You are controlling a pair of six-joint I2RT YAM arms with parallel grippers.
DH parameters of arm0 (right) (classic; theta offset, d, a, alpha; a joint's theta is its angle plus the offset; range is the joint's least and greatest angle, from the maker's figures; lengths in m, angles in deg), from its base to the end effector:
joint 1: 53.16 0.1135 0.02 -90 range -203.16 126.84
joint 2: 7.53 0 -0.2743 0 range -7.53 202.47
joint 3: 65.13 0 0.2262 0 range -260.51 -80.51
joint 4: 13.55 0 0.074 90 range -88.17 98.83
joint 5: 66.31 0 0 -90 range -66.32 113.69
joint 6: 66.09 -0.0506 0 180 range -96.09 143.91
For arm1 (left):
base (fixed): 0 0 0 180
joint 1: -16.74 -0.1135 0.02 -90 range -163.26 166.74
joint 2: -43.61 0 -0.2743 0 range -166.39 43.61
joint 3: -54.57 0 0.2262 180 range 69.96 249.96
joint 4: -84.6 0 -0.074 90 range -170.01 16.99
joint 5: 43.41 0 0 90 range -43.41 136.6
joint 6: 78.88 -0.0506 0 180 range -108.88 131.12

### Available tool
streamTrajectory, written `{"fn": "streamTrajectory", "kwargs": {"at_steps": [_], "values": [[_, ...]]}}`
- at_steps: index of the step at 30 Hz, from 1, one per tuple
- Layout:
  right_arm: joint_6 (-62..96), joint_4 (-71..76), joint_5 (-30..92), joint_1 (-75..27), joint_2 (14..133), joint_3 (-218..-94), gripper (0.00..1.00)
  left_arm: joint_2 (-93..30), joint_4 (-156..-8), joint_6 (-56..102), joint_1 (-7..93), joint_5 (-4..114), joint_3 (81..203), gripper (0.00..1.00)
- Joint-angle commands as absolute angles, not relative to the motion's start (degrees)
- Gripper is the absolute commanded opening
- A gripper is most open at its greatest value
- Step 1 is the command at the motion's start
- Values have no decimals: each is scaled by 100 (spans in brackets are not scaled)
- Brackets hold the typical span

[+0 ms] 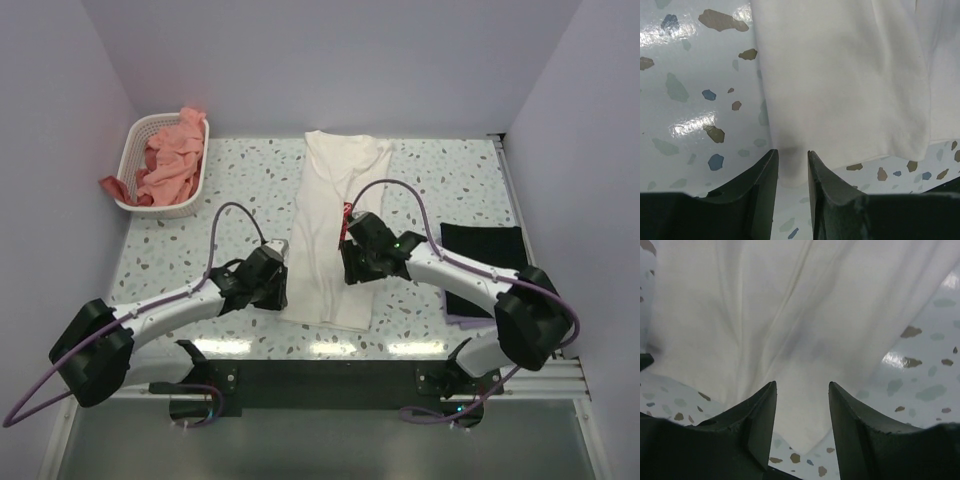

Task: Fold and stack the t-shirts
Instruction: Fold the tshirt

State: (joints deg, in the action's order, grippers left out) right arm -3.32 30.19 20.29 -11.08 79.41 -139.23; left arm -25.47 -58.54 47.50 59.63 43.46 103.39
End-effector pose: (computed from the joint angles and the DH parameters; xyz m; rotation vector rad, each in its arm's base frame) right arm 0.2206 0.1951 0.2332 -0.3134 2.5843 0.3808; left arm 0.1498 -0.1354 0.1868 0.1282 2.6284 -0.4399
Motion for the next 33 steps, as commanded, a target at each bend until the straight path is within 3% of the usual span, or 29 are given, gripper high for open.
{"fn": "streamTrajectory", "kwargs": {"at_steps": [1, 8, 17, 33], "values": [[-790, 2846, 1665, -887, 7071, -13397, 49, -2644, -5672, 4750, 6234, 3940, 10617, 34], [-1194, 3329, 1446, -79, 6296, -12736, 48, -2758, -5488, 4829, 6437, 3666, 10714, 33], [-1582, 3268, 1218, 616, 6533, -12455, 46, -2811, -5567, 4873, 6551, 3746, 10679, 30], [-1722, 3031, 1120, 766, 6832, -12200, 46, -2969, -5619, 4988, 6631, 3631, 10398, 28]]}}
